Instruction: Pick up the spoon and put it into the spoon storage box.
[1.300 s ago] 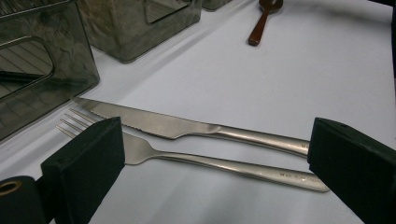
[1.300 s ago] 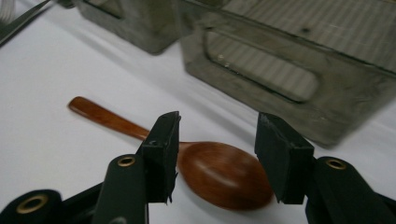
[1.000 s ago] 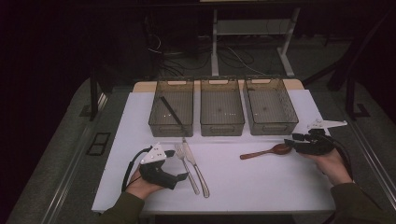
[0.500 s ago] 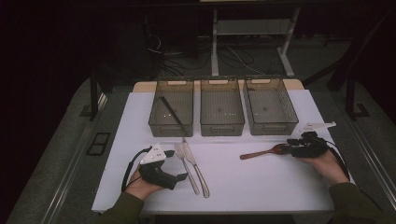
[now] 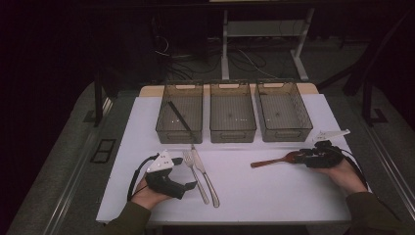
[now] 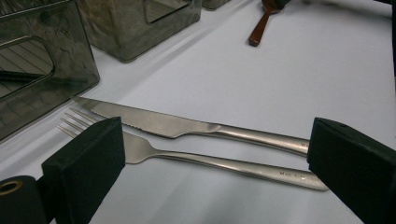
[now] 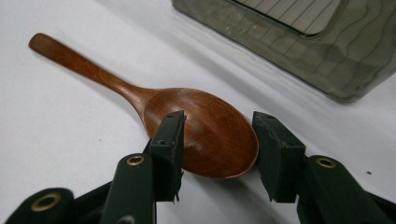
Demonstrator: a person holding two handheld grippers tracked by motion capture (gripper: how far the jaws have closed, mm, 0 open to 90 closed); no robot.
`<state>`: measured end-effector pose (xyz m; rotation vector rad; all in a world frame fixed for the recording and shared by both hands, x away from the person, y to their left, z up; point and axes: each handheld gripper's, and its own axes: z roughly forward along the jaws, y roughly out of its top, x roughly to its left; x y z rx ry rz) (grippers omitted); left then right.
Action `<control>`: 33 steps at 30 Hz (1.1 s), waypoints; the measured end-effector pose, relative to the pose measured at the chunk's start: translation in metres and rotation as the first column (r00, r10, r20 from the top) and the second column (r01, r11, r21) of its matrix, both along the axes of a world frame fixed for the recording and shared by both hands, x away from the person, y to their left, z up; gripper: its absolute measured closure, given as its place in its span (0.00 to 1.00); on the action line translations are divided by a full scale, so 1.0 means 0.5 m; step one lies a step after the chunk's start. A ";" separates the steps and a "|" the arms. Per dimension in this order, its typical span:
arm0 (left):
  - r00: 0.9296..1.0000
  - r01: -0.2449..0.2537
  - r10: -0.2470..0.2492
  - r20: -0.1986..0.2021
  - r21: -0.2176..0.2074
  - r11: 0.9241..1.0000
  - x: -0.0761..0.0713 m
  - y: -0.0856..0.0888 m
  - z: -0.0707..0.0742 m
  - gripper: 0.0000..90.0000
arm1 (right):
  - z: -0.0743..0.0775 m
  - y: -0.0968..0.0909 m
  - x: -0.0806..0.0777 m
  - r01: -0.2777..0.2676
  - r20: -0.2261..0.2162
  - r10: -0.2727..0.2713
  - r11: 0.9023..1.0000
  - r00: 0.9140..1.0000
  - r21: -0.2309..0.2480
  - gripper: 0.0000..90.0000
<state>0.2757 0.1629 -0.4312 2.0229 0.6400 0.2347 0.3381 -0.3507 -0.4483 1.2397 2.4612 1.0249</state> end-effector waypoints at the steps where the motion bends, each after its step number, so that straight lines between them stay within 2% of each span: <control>1: 1.000 -0.001 0.001 -0.001 -0.001 1.000 0.000 0.000 0.000 0.04 | 0.000 -0.001 -0.001 -0.010 0.000 0.010 1.000 1.000 0.001 0.60; 12: 1.000 -0.001 0.001 0.000 -0.002 1.000 0.000 0.000 0.001 0.04 | 0.003 -0.005 -0.009 -0.063 -0.022 0.064 0.998 0.998 0.009 0.59; 20: 1.000 -0.001 0.001 0.000 -0.004 1.000 0.000 0.000 0.001 0.04 | 0.003 0.003 -0.013 -0.102 -0.013 0.102 0.995 0.995 -0.019 0.57; 23: 1.000 -0.003 0.003 0.001 -0.005 1.000 0.000 0.000 0.001 0.04 | 0.003 0.009 -0.014 -0.117 0.003 0.117 0.993 0.993 -0.031 0.61; 33: 1.000 -0.003 0.003 0.002 -0.005 1.000 0.000 0.001 0.001 0.04 | 0.006 0.008 -0.022 -0.142 0.012 0.143 0.989 0.990 -0.037 0.72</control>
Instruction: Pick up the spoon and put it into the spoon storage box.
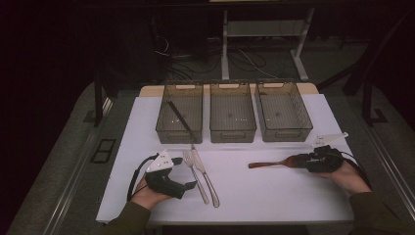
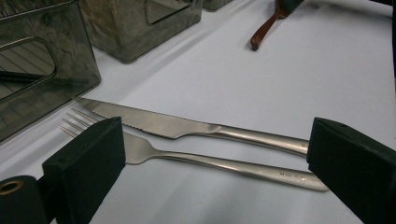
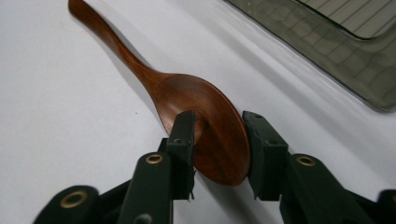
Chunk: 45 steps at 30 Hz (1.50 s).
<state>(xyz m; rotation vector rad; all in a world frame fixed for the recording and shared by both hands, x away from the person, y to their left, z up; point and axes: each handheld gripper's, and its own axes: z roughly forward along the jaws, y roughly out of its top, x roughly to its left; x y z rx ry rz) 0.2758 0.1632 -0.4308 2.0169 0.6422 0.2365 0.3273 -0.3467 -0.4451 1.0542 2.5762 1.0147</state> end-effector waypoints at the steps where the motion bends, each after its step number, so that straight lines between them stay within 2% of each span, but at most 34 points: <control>1: 1.000 0.000 0.000 0.001 -0.002 1.000 0.000 0.000 0.000 0.04 | 0.000 -0.001 -0.001 -0.009 0.003 0.009 1.000 1.000 0.000 0.73; 5: 1.000 0.001 -0.001 0.001 0.000 1.000 0.000 0.000 0.001 0.04 | 0.001 -0.006 -0.007 -0.022 0.002 0.022 1.000 1.000 0.001 0.80; 10: 1.000 0.000 0.000 0.001 0.000 1.000 -0.001 0.000 0.001 0.04 | -0.002 -0.011 -0.015 -0.053 -0.024 0.054 0.999 0.998 0.003 0.87; 14: 1.000 0.001 -0.001 0.002 0.000 1.000 0.000 0.000 0.001 0.04 | -0.003 -0.010 -0.017 -0.057 -0.021 0.057 0.998 0.998 -0.008 0.88; 20: 1.000 0.001 -0.001 0.002 -0.002 1.000 0.000 0.000 0.001 0.04 | -0.003 -0.011 -0.017 -0.047 -0.028 0.047 0.999 0.999 0.006 0.89; 25: 1.000 0.003 -0.003 0.003 -0.005 1.000 0.000 0.001 0.001 0.04 | 0.000 -0.016 -0.017 -0.030 -0.031 0.032 0.999 0.999 0.041 0.89; 36: 1.000 0.014 -0.014 -0.002 -0.009 1.000 0.000 0.001 -0.001 0.04 | 0.035 -0.030 -0.029 0.026 0.012 -0.028 0.990 1.000 0.139 0.89; 41: 1.000 0.018 -0.018 -0.002 -0.016 1.000 0.000 0.000 -0.001 0.04 | 0.049 -0.033 -0.034 0.061 0.014 -0.064 0.986 0.998 0.152 0.89; 45: 1.000 0.022 -0.022 -0.001 -0.017 1.000 0.000 0.000 -0.001 0.04 | 0.059 -0.031 -0.036 0.087 0.033 -0.093 0.985 0.995 0.149 0.89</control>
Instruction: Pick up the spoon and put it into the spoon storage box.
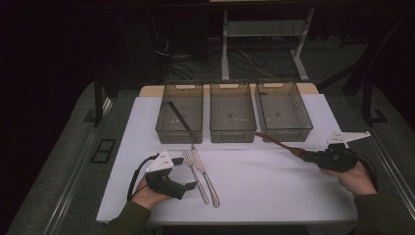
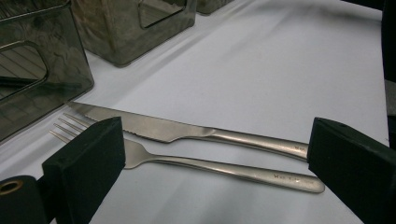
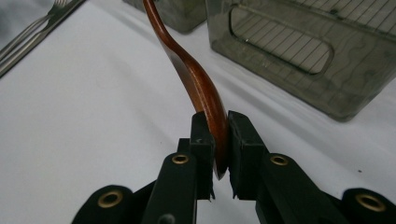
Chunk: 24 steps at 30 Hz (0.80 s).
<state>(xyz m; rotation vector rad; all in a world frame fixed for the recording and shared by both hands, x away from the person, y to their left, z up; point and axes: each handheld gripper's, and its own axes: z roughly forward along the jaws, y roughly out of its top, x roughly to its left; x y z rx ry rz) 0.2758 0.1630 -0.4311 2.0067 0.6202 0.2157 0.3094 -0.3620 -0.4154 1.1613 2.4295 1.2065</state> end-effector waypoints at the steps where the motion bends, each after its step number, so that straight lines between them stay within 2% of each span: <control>1: 1.000 0.000 0.000 0.000 -0.002 1.000 0.000 0.000 0.000 0.04 | 0.003 0.002 0.000 0.008 0.002 -0.008 1.000 1.000 0.006 0.89; 10: 1.000 -0.003 0.003 -0.004 -0.007 1.000 0.002 -0.001 -0.001 0.04 | 0.032 0.028 0.014 0.045 0.021 -0.045 0.999 0.999 0.001 0.89; 21: 1.000 -0.002 0.002 -0.007 -0.008 1.000 0.000 -0.003 0.000 0.04 | 0.070 0.075 0.057 0.100 0.049 -0.100 0.995 0.994 0.012 0.89; 24: 1.000 -0.001 0.001 -0.007 -0.007 1.000 0.000 -0.003 -0.001 0.04 | 0.076 0.088 0.068 0.117 0.045 -0.118 0.993 0.992 0.021 0.89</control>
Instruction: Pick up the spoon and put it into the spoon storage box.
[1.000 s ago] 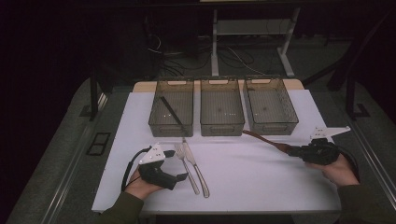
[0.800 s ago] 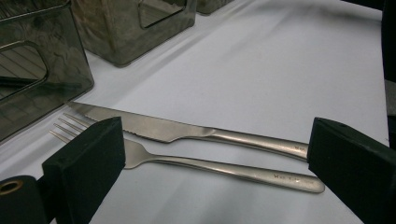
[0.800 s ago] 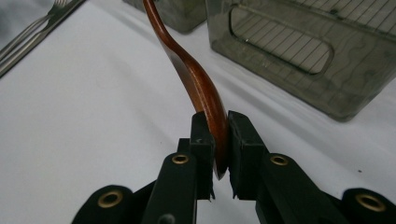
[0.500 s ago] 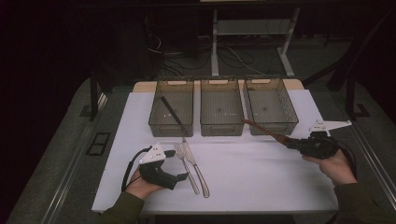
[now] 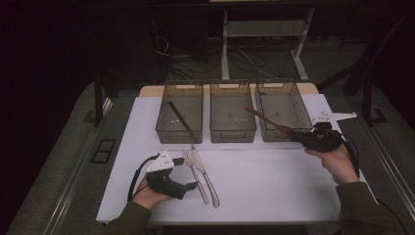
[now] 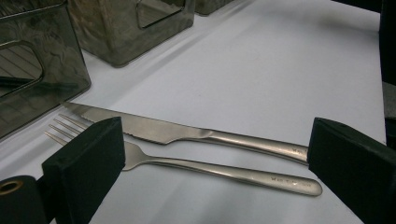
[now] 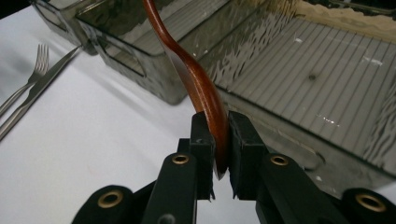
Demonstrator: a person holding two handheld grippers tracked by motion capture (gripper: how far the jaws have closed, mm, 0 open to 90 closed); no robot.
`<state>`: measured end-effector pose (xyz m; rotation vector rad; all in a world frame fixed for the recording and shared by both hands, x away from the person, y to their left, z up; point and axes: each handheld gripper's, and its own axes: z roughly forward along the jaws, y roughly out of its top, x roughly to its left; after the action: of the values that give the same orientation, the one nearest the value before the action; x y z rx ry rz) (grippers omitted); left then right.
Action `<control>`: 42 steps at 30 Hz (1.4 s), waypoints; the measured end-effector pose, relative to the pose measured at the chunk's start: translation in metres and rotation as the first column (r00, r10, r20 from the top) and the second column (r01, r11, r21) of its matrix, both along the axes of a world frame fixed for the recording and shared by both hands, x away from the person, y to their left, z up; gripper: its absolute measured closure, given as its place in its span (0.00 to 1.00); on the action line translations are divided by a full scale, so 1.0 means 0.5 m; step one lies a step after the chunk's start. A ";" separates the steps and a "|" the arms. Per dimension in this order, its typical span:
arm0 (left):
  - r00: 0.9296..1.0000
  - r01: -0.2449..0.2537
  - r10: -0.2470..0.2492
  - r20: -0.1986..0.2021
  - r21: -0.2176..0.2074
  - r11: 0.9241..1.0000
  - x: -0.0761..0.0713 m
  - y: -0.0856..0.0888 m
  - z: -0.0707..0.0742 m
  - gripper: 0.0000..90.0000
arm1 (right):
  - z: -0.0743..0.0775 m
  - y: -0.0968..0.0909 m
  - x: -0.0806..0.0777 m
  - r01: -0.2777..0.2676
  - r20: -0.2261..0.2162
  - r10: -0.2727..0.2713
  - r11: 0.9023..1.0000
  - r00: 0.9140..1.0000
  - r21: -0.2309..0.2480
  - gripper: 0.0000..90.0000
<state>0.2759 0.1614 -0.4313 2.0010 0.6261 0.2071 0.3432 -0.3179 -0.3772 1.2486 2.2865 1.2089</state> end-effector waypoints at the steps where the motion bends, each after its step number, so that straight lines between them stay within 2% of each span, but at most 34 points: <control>1: 1.000 0.000 0.000 -0.002 0.000 1.000 0.000 0.001 0.001 0.04 | 0.002 0.004 0.003 0.003 0.000 -0.003 1.000 1.000 -0.002 0.89; 16: 1.000 0.009 -0.009 0.002 -0.007 1.000 0.004 -0.004 0.001 0.04 | 0.034 0.081 0.066 0.049 0.018 -0.049 0.999 0.999 0.021 0.89; 27: 1.000 0.008 -0.008 0.000 -0.009 1.000 0.001 -0.003 0.002 0.04 | 0.041 0.154 0.111 0.053 0.015 -0.053 0.999 0.998 0.007 0.89; 35: 1.000 0.009 -0.009 0.001 -0.010 1.000 0.000 -0.002 0.002 0.04 | 0.030 0.199 0.143 0.083 -0.014 -0.084 0.996 0.996 -0.015 0.89; 42: 1.000 0.010 -0.010 0.000 -0.013 1.000 0.001 -0.002 0.003 0.04 | 0.009 0.229 0.160 0.084 -0.035 -0.086 0.995 0.996 -0.057 0.89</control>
<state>0.2762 0.1605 -0.4300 1.9916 0.6159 0.1964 0.4232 -0.2033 -0.3727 1.3450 2.2524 1.0939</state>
